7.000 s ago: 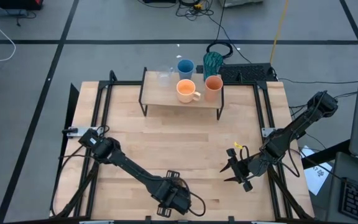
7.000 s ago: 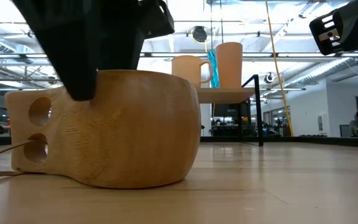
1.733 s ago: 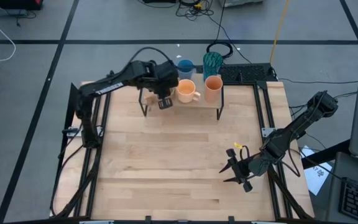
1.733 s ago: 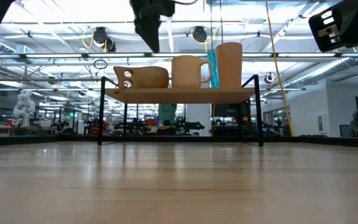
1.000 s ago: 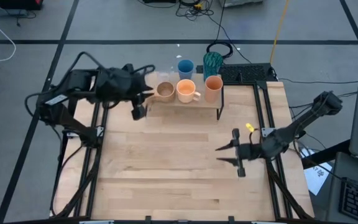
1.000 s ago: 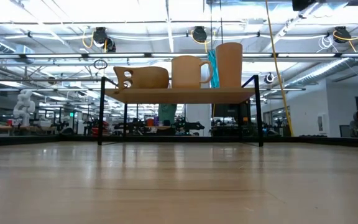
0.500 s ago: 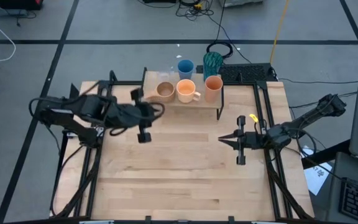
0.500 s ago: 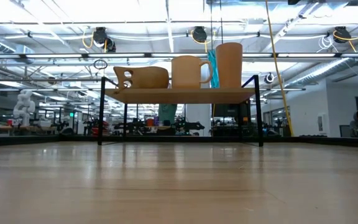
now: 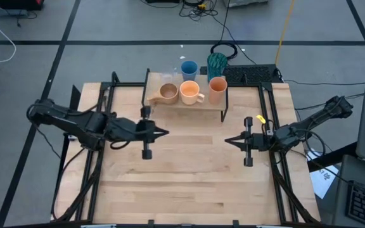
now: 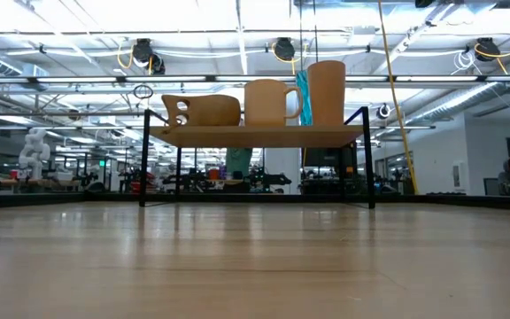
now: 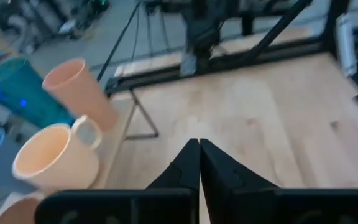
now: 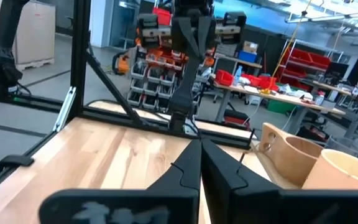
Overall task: Stack small to large cups/mugs on shelf
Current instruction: Return to Home Position
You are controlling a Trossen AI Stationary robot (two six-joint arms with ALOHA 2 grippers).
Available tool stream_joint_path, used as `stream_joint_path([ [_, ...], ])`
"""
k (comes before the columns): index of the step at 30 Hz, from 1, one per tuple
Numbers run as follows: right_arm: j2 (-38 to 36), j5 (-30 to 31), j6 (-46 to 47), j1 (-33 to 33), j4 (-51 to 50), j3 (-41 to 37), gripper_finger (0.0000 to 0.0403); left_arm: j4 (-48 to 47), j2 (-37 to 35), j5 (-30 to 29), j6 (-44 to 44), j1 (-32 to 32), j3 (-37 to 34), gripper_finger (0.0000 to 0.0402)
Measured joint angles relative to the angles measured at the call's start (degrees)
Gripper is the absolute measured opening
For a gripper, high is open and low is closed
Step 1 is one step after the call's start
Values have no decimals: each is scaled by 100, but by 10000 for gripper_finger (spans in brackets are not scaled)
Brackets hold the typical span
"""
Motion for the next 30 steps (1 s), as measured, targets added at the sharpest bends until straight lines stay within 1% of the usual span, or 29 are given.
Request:
stream_joint_path([
  [5,-95,-4,31,0,-344,0,0,974,-635,540,226,19,-962,3],
  [8,-100,-18,-40,0,-488,0,0,1444,-1064,875,371,71,-1537,10],
  [11,-96,-51,-110,0,-566,0,0,1897,-1499,1052,399,127,-2092,13],
  [16,-96,-589,-198,0,-632,0,0,2503,-2150,1456,461,321,-2952,4],
  [22,-94,-645,-201,2,-960,0,0,3218,-2763,1953,449,543,-3989,13],
  [25,-94,-647,-200,2,-1037,-37,0,3562,-2978,2109,423,593,-4414,9],
  [28,-130,-649,-192,2,-982,-192,0,3779,-3165,2125,358,614,-4741,3],
  [30,-140,-649,-127,0,-891,-315,0,3929,-3281,2134,371,614,-4953,7],
])
